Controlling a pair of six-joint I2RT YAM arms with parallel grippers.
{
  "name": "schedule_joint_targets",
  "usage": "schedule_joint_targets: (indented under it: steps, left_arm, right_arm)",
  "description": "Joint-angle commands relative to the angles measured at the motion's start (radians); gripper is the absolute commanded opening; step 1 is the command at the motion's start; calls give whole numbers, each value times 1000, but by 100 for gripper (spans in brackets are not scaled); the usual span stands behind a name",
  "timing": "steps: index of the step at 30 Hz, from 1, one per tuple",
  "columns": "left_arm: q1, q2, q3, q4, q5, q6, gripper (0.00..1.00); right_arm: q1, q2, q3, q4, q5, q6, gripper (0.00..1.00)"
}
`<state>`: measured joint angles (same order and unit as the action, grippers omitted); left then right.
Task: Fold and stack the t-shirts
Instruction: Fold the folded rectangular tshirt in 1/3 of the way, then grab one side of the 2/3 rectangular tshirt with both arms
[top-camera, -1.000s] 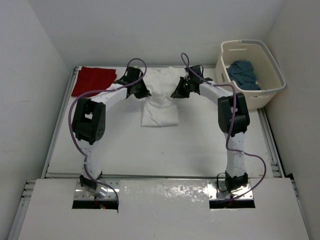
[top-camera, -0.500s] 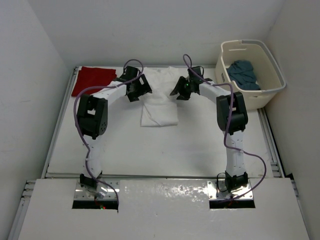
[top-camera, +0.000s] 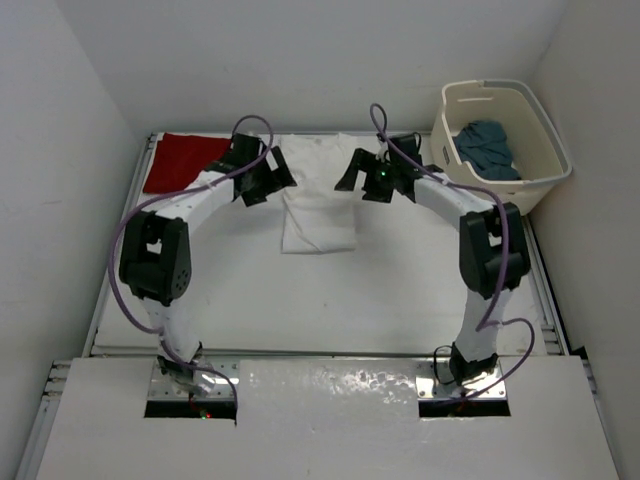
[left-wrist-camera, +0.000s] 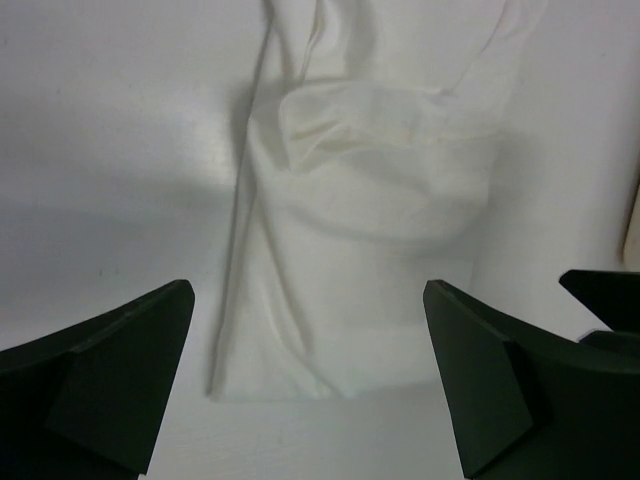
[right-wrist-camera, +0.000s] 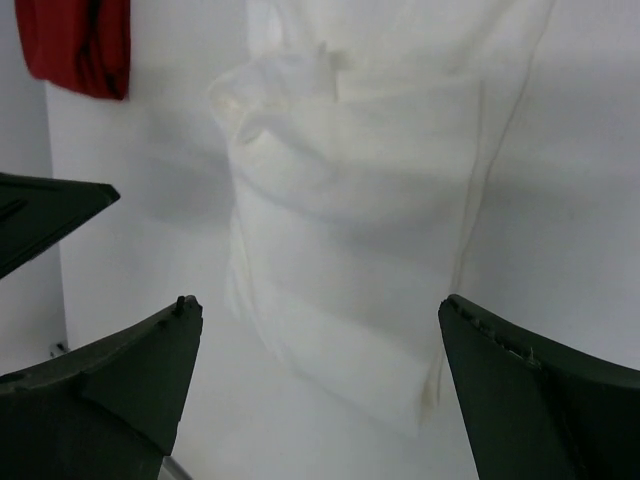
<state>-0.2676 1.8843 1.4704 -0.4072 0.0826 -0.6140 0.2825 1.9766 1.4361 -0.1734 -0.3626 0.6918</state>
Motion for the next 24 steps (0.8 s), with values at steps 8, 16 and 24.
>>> schedule_joint_targets:
  steps: [8, 16, 24]
  left_arm:
    - [-73, -183, -418, 97, 48, 19, 100]
    - [-74, -159, -525, 220, 126, -18, 77]
    - [-76, -105, -556, 274, 154, -24, 48]
  right_arm:
    - [76, -153, -374, 86, -88, 14, 99]
    - [72, -125, -534, 323, -73, 170, 97]
    - [66, -105, -617, 457, -62, 264, 79]
